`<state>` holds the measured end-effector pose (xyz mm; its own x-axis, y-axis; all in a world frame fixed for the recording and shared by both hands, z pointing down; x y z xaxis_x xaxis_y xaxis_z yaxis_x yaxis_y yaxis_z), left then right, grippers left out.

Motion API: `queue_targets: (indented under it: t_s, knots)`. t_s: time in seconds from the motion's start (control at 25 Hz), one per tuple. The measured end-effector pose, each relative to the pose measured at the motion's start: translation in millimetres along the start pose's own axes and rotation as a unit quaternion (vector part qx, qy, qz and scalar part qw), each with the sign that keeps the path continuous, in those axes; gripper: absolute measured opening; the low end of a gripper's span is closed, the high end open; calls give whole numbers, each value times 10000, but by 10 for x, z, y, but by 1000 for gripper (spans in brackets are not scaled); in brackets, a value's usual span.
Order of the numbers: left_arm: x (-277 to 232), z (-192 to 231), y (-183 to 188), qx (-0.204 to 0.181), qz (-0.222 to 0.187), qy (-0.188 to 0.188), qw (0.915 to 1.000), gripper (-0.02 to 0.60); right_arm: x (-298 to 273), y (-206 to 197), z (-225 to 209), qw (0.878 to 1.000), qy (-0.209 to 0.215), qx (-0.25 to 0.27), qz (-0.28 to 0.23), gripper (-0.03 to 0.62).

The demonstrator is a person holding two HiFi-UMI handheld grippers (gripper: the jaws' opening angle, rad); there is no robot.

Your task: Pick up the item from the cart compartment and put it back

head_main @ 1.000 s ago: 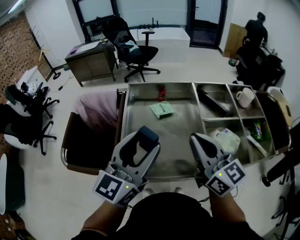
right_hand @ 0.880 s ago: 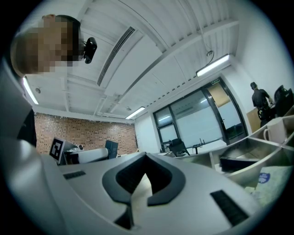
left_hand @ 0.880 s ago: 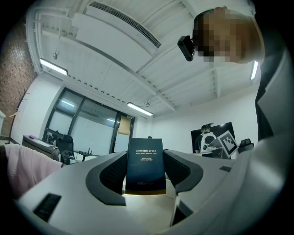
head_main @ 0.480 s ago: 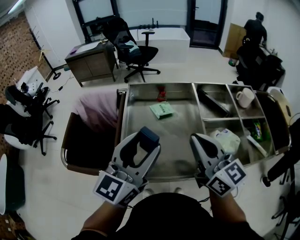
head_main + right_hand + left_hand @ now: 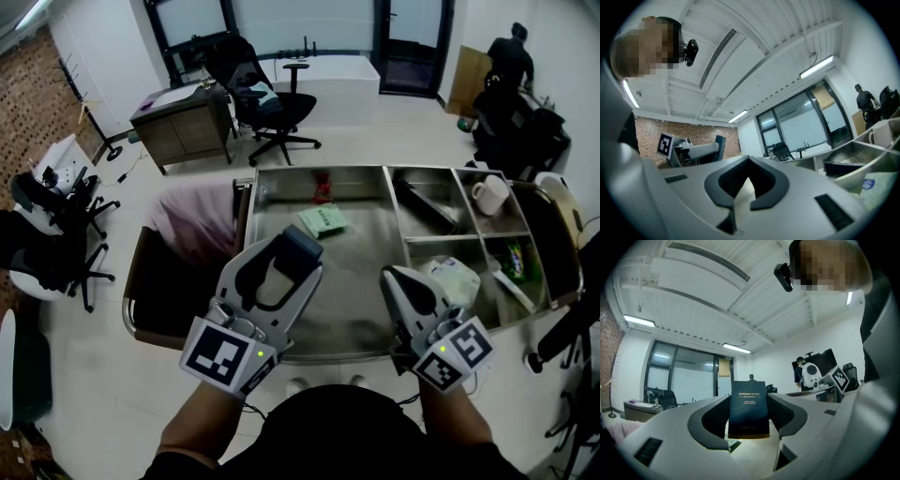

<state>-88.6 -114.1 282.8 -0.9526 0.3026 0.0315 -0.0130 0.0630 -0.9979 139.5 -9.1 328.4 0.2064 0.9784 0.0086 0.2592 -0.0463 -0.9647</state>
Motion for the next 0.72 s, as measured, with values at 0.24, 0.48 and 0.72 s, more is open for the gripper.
queue_targets:
  t_s: [0.24, 0.48, 0.72]
  knots:
    - [-381, 189, 243, -553, 448, -87, 9974, 247, 14, 11, -16, 10000, 2, -24, -59, 20]
    - [-874, 324, 410, -1226, 809, -231, 9889, 247, 59, 61, -59, 9999, -67, -36, -123, 20]
    - [-1456, 471, 319, -1248, 1354, -396, 9821, 247, 96, 74, -110, 9997, -138, -85, -189, 20]
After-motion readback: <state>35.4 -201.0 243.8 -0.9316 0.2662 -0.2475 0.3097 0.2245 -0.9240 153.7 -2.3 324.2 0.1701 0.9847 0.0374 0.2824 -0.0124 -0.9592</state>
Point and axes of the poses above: the fingertips, and each gripper's own axes: x backward along the fingers, z to its left, y out of its top, the point moved 10 cm from there along x, backward along the fingers, and after that the axes turned 10 degrees about -y, right-handed, at the moved point
